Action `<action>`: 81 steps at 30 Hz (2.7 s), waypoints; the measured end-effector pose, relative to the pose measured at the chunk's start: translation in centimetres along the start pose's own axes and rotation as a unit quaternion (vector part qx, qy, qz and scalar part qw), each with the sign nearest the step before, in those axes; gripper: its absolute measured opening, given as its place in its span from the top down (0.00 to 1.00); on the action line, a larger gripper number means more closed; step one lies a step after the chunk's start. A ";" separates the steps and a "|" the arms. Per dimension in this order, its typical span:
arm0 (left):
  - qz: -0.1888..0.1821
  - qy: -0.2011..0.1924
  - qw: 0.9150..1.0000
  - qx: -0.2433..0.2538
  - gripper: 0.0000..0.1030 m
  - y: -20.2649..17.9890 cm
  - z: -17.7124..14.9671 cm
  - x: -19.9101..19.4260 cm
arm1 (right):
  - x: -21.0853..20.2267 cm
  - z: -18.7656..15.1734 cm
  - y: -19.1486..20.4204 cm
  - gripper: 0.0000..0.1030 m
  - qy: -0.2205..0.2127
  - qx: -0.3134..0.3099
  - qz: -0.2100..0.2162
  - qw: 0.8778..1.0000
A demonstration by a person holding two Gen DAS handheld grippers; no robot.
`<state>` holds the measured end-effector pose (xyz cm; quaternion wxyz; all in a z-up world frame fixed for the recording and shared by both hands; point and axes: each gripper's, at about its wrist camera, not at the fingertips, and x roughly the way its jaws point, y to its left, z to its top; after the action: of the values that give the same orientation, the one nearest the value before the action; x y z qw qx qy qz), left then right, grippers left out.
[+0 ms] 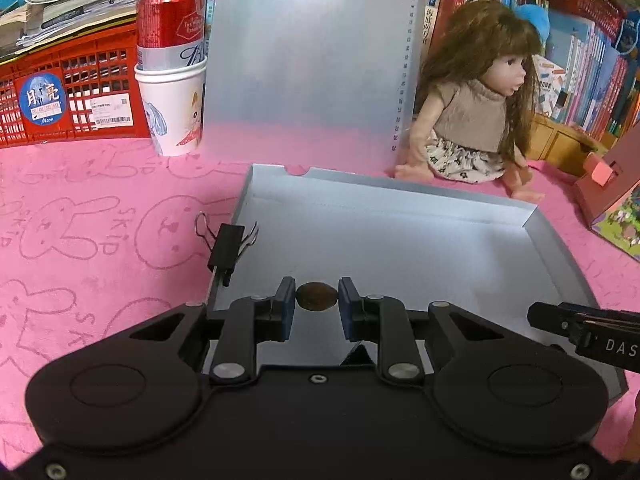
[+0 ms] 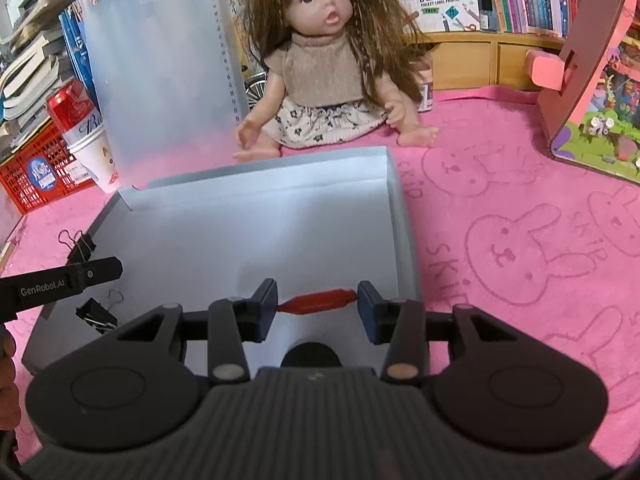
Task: Organize rigid objects
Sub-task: 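Carry the brown nut with the left tool while the right tool carries the red stick over the box, then open the left tool to drop the nut while the right tool releases the red stick into the box, then move both tools back toward the remaining objects on the cloth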
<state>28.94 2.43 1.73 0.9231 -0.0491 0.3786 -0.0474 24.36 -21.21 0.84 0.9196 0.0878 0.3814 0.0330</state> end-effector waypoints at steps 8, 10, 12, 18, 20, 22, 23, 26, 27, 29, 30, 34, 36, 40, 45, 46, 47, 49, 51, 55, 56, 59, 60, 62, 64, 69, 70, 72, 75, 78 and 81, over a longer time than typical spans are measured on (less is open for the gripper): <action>0.007 -0.003 1.000 0.010 0.78 -0.1 -0.4 0.5 | 0.2 -0.2 0.5 0.52 -0.004 -0.022 -0.008 1.000; 0.010 -0.005 1.000 0.015 0.78 -0.2 -0.4 0.6 | 0.2 -0.2 0.6 0.52 -0.005 -0.027 -0.009 1.000; 0.010 -0.006 1.000 0.017 0.78 -0.2 -0.5 0.6 | 0.2 -0.3 0.6 0.52 -0.006 -0.029 -0.010 1.000; 0.012 -0.008 1.000 0.019 0.78 -0.2 -0.5 0.5 | 0.2 -0.4 0.7 0.51 -0.009 -0.031 -0.010 0.999; 0.013 -0.009 1.000 0.021 0.78 -0.2 -0.5 0.5 | 0.2 -0.4 0.7 0.50 -0.009 -0.030 -0.010 0.999; 0.013 -0.010 1.000 0.020 0.78 -0.2 -0.5 0.4 | 0.2 -0.3 0.7 0.49 -0.010 -0.030 -0.010 0.999; 0.012 -0.010 1.000 0.020 0.78 -0.1 -0.5 0.4 | 0.2 -0.3 0.7 0.48 -0.010 -0.029 -0.010 0.999; 0.010 -0.011 1.000 0.020 0.78 -0.1 -0.6 0.3 | 0.1 -0.3 0.7 0.47 -0.010 -0.029 -0.010 0.999; 0.010 -0.012 1.000 0.021 0.78 -0.2 -0.6 0.3 | 0.1 -0.3 0.7 0.46 -0.010 -0.029 -0.010 0.999; 0.012 -0.014 1.000 0.025 0.77 -0.2 -0.7 0.2 | 0.1 -0.3 0.8 0.40 -0.010 -0.028 -0.010 1.000; 0.012 -0.014 0.999 0.026 0.75 -0.3 -0.7 0.1 | 0.1 -0.3 0.8 0.40 -0.011 -0.028 -0.009 1.000; 0.012 -0.020 0.999 0.026 0.69 -0.4 -0.7 -0.3 | -0.1 -0.3 0.7 0.36 -0.013 -0.025 -0.005 1.000; 0.014 -0.024 0.999 0.028 0.65 -0.5 -0.8 -0.5 | -0.2 -0.3 0.6 0.33 -0.014 -0.024 -0.003 1.000; 0.020 -0.030 0.999 0.034 0.58 -0.8 -0.9 -1.3 | -0.6 -0.3 0.7 0.29 -0.019 -0.025 -0.001 1.000; 0.007 -0.030 0.999 0.032 0.50 -1.1 -1.3 -2.6 | -1.5 -0.5 1.0 0.25 -0.027 -0.039 0.001 0.999; 0.006 -0.031 0.999 0.032 0.50 -1.1 -1.5 -2.9 | -1.7 -0.6 1.0 0.24 -0.029 -0.042 0.002 0.999; 0.006 -0.031 0.999 0.033 0.49 -1.2 -1.6 -3.2 | -2.0 -0.7 1.0 0.23 -0.032 -0.045 0.002 0.998; 0.006 -0.032 0.999 0.034 0.48 -1.3 -2.0 -3.9 | -2.6 -0.8 1.0 0.22 -0.037 -0.049 0.005 0.998; 0.001 -0.034 0.999 0.037 0.48 -1.4 -2.4 -4.7 | -3.2 -1.0 1.0 0.21 -0.043 -0.052 0.007 0.998; -0.012 -0.043 0.998 0.041 0.47 -1.6 -3.5 -6.5 | -4.6 -1.5 1.0 0.19 -0.057 -0.060 0.008 0.997; -0.014 -0.045 0.998 0.043 0.47 -1.7 -3.7 -7.0 | -5.0 -1.6 0.9 0.19 -0.061 -0.061 0.009 0.996; -0.018 -0.052 0.997 0.051 0.46 -2.1 -4.4 -8.2 | -6.0 -2.1 1.0 0.18 -0.071 -0.068 0.010 0.995; -0.018 -0.055 0.997 0.053 0.46 -2.2 -4.6 -8.6 | -6.3 -2.2 1.0 0.18 -0.074 -0.070 0.010 0.995; -0.020 -0.060 0.996 0.055 0.45 -2.4 -5.0 -9.4 | -7.1 -2.6 1.0 0.18 -0.081 -0.073 0.010 0.994; -0.021 -0.064 0.996 0.057 0.44 -2.5 -5.4 -10.1 | -7.7 -2.9 0.9 0.18 -0.086 -0.076 0.012 0.993; -0.023 -0.069 0.995 0.067 0.44 -3.0 -6.5 -11.5 | -9.0 -3.7 0.8 0.17 -0.096 -0.082 0.013 0.992; -0.023 -0.070 0.995 0.068 0.44 -3.1 -6.7 -11.7 | -9.3 -3.9 0.7 0.17 -0.097 -0.081 0.013 0.992; -0.023 -0.071 0.995 0.071 0.44 -3.3 -7.1 -12.2 | -9.8 -4.3 0.6 0.17 -0.100 -0.080 0.015 0.992; -0.023 -0.074 0.994 0.075 0.44 -3.6 -7.8 -12.8 | -10.4 -4.9 0.7 0.16 -0.105 -0.088 0.016 0.990; -0.025 -0.075 0.994 0.077 0.43 -3.8 -8.4 -13.3 | -10.9 -5.5 0.7 0.16 -0.109 -0.096 0.016 0.989; -0.026 -0.077 0.993 0.081 0.43 -4.1 -8.9 -13.8 | -11.3 -6.2 0.8 0.16 -0.113 -0.104 0.014 0.988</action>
<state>12.65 -0.38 5.53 0.9488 0.0127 0.3002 -0.0980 11.95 -21.01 4.56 0.9603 0.0001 0.2685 0.0752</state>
